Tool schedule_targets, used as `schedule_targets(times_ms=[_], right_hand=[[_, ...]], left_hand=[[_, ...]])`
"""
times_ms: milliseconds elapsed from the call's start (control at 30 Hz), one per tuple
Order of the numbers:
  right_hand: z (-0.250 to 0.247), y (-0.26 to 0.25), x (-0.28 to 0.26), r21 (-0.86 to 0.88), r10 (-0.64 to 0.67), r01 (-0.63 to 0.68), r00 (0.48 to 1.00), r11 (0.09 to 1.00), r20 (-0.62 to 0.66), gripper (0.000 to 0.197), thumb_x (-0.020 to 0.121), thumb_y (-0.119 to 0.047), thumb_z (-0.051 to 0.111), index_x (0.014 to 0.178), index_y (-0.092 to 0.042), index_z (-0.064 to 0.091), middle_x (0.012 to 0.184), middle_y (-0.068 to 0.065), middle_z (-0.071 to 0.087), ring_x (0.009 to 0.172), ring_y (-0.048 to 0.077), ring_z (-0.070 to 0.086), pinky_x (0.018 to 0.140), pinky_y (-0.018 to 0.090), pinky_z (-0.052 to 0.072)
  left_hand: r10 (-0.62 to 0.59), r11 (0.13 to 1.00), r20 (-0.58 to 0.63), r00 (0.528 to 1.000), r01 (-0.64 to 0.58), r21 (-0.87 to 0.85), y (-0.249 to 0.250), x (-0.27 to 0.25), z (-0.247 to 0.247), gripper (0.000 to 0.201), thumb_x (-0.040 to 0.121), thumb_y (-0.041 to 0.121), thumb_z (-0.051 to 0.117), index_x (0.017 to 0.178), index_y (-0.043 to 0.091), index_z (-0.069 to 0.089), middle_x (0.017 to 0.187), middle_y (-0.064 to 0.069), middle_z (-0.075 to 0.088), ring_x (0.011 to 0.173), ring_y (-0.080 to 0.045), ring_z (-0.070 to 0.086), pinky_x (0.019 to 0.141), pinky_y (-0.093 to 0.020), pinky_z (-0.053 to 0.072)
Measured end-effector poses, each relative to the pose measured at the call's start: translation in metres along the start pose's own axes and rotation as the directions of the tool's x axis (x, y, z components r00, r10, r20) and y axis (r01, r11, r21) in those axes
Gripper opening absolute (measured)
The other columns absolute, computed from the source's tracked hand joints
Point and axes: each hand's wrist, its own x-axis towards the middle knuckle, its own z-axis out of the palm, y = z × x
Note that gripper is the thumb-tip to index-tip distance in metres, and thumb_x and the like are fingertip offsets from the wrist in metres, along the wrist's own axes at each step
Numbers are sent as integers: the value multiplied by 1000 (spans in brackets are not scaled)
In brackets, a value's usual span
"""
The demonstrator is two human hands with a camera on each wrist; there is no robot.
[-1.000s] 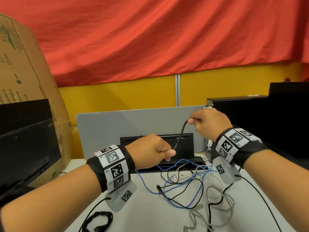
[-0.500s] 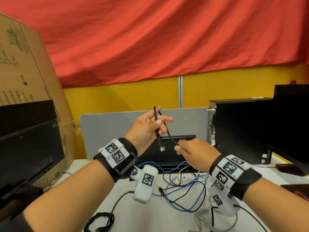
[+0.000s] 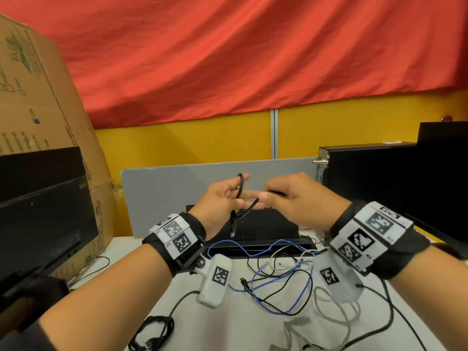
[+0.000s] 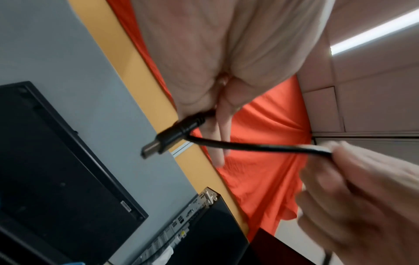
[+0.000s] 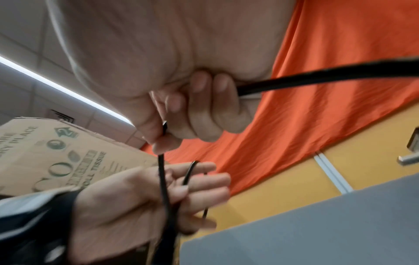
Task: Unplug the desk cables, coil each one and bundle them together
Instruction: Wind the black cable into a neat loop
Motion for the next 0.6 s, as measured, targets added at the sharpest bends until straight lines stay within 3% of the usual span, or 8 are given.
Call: schedule_targets(times_ms=[100,200,267,367,467,600], right_hand=[[-9,9,11,66,-6,14,993,998,-119,21,95,-31,57,75,-26,64,56,-8,54,53,6,46,54,28,39],[-11,18,16,86,-2,20,978,996,-206,18,94,-32,58,78,-27,65,58,-10,58,54,5,47,55,28,41],[-8,25,19,85,14,9,964,996,-264,17,92,-36,59,78,-28,65,59,-3,57,56,11,48,56,34,43],[-1,33,24,123,54,-13,939,992,-341,21,88,-46,61,79,-28,67,60,3,58,56,17,49,56,39,46],[10,38,28,108,72,-35,933,994,-352,28,91,-50,52,83,-29,68,59,-1,58,57,17,52,57,41,47],[27,45,32,71,127,-111,943,991,-307,35,101,-45,35,89,-26,62,62,-6,55,59,15,51,58,33,42]], left_hand=[[-40,996,174,984,25,88,3,-6,5,55,93,-16,35,141,10,43,108,-19,71,86,-28,73,105,-46,40],[-69,997,265,962,71,1,8,-9,9,52,91,-16,31,136,5,46,93,-22,71,66,-22,67,86,-39,49],[-74,992,274,959,99,-80,10,-9,12,50,89,-11,28,133,0,49,76,-18,68,56,-20,57,84,-38,53],[-78,982,261,962,119,-144,10,-7,17,45,92,4,29,129,-2,54,55,-5,51,48,-14,41,105,-51,43],[-83,966,250,965,139,-217,10,-7,24,36,101,17,41,125,-3,58,46,3,33,41,-9,30,102,-58,43],[-52,952,191,980,107,-286,8,-3,26,39,102,20,43,131,-4,51,43,6,32,38,-6,28,99,-59,45]])
